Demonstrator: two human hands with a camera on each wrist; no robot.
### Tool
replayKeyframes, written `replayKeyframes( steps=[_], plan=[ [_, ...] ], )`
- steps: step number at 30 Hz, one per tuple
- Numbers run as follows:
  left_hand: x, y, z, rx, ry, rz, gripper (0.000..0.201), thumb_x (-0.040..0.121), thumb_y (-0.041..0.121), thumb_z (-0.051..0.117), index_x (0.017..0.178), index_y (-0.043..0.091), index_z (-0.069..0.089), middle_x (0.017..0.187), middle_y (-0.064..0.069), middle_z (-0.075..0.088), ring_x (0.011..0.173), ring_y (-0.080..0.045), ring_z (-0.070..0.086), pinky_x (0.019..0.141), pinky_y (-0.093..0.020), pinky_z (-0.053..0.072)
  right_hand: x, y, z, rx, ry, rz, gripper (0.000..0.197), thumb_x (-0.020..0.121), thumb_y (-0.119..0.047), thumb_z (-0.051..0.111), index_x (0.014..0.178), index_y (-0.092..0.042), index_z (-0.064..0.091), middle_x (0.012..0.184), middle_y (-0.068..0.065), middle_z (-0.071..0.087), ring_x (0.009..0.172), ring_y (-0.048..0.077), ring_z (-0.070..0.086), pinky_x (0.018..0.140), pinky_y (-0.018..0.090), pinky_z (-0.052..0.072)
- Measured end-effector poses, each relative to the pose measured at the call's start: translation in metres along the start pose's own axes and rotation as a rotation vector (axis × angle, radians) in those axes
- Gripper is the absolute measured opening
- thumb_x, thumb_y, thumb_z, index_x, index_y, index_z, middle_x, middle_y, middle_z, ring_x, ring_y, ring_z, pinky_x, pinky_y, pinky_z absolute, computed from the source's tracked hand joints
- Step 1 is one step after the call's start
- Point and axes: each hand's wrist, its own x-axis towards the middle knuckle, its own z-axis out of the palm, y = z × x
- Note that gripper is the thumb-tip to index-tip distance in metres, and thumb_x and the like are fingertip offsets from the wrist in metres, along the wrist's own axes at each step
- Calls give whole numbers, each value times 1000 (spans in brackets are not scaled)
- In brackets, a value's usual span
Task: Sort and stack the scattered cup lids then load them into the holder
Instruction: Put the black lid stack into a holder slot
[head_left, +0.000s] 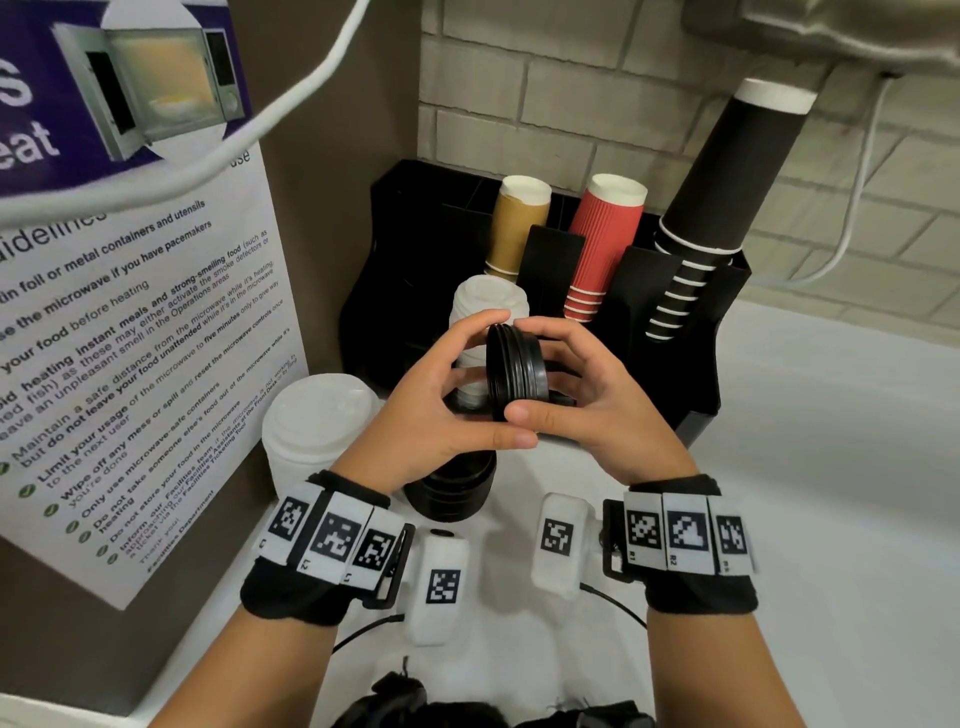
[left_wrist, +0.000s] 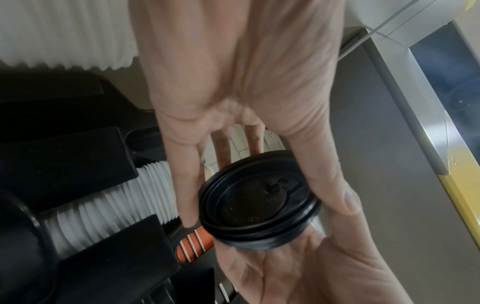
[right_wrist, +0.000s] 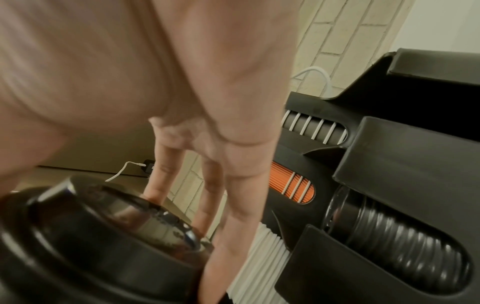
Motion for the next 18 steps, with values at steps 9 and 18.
replayKeyframes(
  steps=[9, 18],
  plan=[
    [5, -3, -2, -46, -17, -30, 94, 60, 17, 90, 138, 40, 41, 136, 20, 48, 127, -6, 52, 100, -38, 52, 6, 2, 0, 0, -3, -50, 64, 65, -24, 86, 121, -30, 56, 115, -8, 64, 109, 14, 62, 90, 30, 53],
    [9, 8, -20, 1, 259, -13, 42, 77, 46, 68, 116, 43, 54, 126, 12, 54, 114, -8, 61, 105, -41, 47, 43, 18, -65, -303, 426, -53, 66, 68, -25, 86, 124, -27, 51, 121, -3, 59, 111, 14, 60, 96, 38, 52]
  ],
)
